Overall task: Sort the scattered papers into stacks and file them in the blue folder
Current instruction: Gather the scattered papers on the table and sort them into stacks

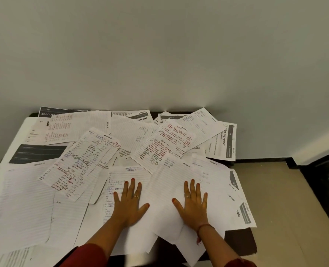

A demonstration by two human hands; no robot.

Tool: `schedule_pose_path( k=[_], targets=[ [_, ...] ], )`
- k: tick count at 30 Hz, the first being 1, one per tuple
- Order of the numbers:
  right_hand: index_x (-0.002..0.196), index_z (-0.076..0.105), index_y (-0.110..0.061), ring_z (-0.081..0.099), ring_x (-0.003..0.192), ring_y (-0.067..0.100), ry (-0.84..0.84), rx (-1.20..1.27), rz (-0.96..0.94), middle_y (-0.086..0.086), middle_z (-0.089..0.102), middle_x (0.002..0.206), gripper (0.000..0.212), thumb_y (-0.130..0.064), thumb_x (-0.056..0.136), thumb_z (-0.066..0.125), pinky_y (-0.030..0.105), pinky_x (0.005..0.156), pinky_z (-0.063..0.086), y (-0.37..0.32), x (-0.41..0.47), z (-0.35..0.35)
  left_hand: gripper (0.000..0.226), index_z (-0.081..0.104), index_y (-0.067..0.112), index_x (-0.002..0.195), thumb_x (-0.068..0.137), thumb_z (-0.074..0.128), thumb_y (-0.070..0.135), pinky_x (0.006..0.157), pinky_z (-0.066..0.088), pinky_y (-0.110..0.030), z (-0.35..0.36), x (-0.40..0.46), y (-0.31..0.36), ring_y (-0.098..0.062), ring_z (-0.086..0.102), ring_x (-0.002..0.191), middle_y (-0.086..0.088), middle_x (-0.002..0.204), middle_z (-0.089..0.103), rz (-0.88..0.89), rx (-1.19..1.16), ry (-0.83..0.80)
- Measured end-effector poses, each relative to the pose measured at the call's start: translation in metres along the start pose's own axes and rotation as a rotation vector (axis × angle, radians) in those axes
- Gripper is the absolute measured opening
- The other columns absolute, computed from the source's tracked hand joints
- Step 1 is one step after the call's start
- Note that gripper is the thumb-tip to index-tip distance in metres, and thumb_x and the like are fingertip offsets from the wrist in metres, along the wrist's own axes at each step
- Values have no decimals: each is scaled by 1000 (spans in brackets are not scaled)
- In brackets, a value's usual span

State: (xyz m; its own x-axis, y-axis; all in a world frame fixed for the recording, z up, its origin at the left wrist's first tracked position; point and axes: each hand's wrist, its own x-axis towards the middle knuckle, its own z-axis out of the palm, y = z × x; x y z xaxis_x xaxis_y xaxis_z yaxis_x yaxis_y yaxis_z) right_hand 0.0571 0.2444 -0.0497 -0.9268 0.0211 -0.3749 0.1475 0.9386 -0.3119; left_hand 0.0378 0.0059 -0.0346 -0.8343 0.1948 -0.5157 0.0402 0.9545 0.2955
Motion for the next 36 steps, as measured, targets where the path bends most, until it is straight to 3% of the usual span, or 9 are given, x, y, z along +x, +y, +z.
schedule_pose_path(
  k=[13, 19, 21, 25, 28, 31, 32, 34, 36],
  targets=[
    [140, -28, -13, -31, 138, 19, 12, -18, 6, -1, -35, 148, 109, -85, 57, -27, 44, 108, -24, 1, 2, 4, 105, -30, 8, 138, 61, -4, 76, 110, -19, -56, 7, 0, 1, -15, -40, 132, 3, 144, -43, -5, -31, 22],
    [148, -20, -16, -22, 145, 22, 31, 54, 11, 0, -29, 153, 117, -88, 55, -24, 45, 110, -21, 1, 4, 2, 109, -20, 12, 148, 61, -1, 74, 108, -20, -58, 4, -1, 10, -22, -34, 138, -3, 150, -36, -11, -68, 37],
    [152, -8, -20, -16, 146, 20, 71, 165, 29, -1, -19, 158, 106, -87, 70, -6, 42, 112, -17, 1, 2, -6, 108, -22, 9, 146, 63, 0, 75, 108, -20, -58, 5, -1, 16, -26, -35, 138, -7, 150, -36, 9, -43, 70],
    [151, 19, -15, 12, 147, 25, 403, 313, 185, 6, 12, 160, 73, -50, 93, 46, 43, 116, 10, 12, 2, -24, 97, -15, 10, 148, 81, 14, 72, 108, -19, -57, 13, 4, 30, -28, -32, 140, -11, 153, -31, 176, 62, 155],
    [145, 31, -9, 30, 138, 30, 530, 428, 444, 14, 31, 151, 66, -37, 92, 58, 48, 109, 29, 32, 6, -43, 90, -10, 12, 151, 88, 19, 69, 107, -13, -59, 20, 9, 43, -25, -31, 140, -13, 155, -26, 283, 195, 121],
    [140, 38, -6, 37, 129, 33, 524, 481, 616, 16, 40, 141, 70, -39, 85, 66, 50, 104, 36, 55, 12, -56, 86, 8, 11, 153, 90, 17, 70, 107, 11, -67, 20, 11, 57, -34, -9, 145, -17, 159, -4, 303, 263, 18],
    [138, 40, -5, 38, 127, 33, 492, 487, 652, 16, 41, 138, 73, -41, 81, 70, 50, 102, 38, 61, 14, -58, 88, 2, 13, 152, 88, 8, 73, 107, 9, -68, 19, 11, 62, -37, -11, 145, -16, 158, -9, 304, 293, -21],
    [135, 41, -4, 37, 125, 34, 425, 477, 678, 16, 39, 135, 80, -43, 75, 76, 50, 99, 41, 68, 15, -60, 96, -21, 17, 144, 71, -8, 79, 107, -13, -62, 22, 13, 66, -34, -31, 138, -10, 149, -34, 317, 309, -53],
    [134, 42, -3, 37, 124, 36, 396, 481, 668, 16, 38, 134, 82, -42, 72, 79, 49, 97, 41, 72, 17, -63, 102, -30, 18, 137, 59, -13, 80, 104, -20, -58, 22, 13, 67, -29, -40, 130, -7, 142, -43, 288, 279, -101]
  ],
)
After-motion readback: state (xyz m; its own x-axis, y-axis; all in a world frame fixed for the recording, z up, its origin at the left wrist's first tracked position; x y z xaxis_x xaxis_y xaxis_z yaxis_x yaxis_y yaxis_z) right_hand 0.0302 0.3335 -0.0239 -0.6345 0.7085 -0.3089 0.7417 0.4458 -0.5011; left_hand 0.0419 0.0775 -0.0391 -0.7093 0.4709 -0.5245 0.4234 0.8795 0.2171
